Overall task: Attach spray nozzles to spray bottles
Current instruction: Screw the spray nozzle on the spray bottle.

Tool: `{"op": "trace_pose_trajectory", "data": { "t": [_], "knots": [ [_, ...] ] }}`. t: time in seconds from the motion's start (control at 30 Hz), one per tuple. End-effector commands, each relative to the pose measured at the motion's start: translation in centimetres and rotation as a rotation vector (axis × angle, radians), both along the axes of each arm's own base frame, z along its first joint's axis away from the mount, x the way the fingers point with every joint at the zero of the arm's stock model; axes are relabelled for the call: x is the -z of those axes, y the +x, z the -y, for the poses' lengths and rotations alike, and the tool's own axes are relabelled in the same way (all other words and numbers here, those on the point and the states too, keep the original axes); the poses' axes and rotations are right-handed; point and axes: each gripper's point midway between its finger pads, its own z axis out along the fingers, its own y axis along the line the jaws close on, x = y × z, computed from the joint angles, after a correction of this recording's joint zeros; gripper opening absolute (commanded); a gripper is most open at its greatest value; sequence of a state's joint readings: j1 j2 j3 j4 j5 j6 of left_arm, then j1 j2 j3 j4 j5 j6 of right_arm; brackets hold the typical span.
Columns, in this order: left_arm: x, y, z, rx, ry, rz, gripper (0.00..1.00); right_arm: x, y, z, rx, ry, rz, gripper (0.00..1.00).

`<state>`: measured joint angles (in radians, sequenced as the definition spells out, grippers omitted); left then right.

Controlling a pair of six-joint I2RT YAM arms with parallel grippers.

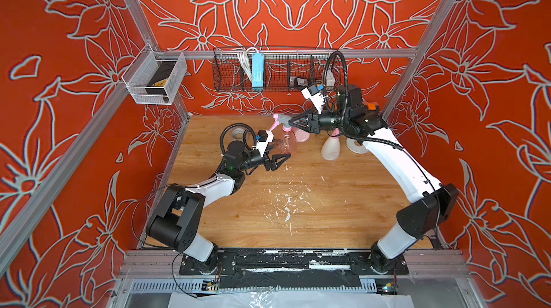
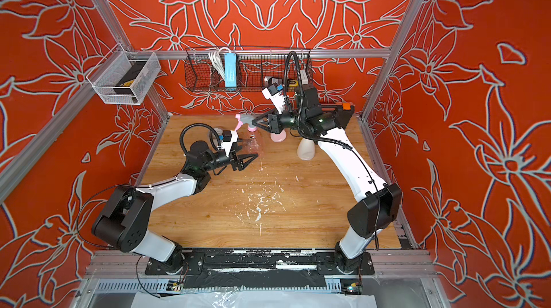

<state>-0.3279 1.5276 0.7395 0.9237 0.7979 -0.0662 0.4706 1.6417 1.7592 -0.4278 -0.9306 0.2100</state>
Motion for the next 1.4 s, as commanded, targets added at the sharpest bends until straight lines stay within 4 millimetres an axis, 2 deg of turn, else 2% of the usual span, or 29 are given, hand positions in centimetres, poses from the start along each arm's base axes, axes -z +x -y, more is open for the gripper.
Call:
{"op": "trace_pose_trajectory", "data": {
  "t": [0.0,0.3,0.4,0.43,0.47,0.5,0.6,0.67,0.77,0.97,1.37],
  "knots": [
    [-1.7,0.8,-0.3,-0.033,-0.015,0.060,0.46,-1.2,-0.2,0.5,0.034,0.011,0.058,0.32],
    [-1.9,1.3,-0.6,-0.067,-0.028,0.057,0.45,-0.7,-1.3,0.3,0.038,0.006,0.062,0.34],
    [-1.9,1.2,-0.5,-0.059,-0.031,0.052,0.45,-0.2,-1.0,0.3,0.056,-0.014,0.065,0.37],
    [-1.8,1.2,-0.4,-0.057,-0.030,0.050,0.45,0.0,-0.8,0.4,0.074,-0.030,0.072,0.42],
    [-1.7,1.2,-0.4,-0.056,-0.027,0.047,0.45,-0.1,-0.6,0.7,0.091,-0.046,0.090,0.55],
    [-1.6,1.2,-0.4,-0.056,-0.025,0.048,0.45,-0.2,-0.3,0.9,0.109,-0.059,0.104,0.62],
    [-1.6,1.2,-0.4,-0.055,-0.023,0.046,0.45,-0.7,0.1,1.6,0.146,-0.095,0.144,0.74],
    [-1.6,1.1,-0.4,-0.052,-0.022,0.046,0.45,-1.0,0.3,1.7,0.154,-0.112,0.157,0.77],
    [-1.4,1.2,-0.3,-0.050,-0.019,0.042,0.45,-1.6,0.7,1.3,0.140,-0.111,0.156,0.77],
    [-1.0,1.4,-0.3,-0.057,-0.012,0.032,0.45,-2.4,0.0,-0.2,0.066,-0.047,0.128,0.77],
    [-1.2,1.3,-0.3,-0.058,-0.014,0.036,0.45,-2.0,-0.8,-1.3,0.021,-0.040,0.094,0.73]
  ]
}}
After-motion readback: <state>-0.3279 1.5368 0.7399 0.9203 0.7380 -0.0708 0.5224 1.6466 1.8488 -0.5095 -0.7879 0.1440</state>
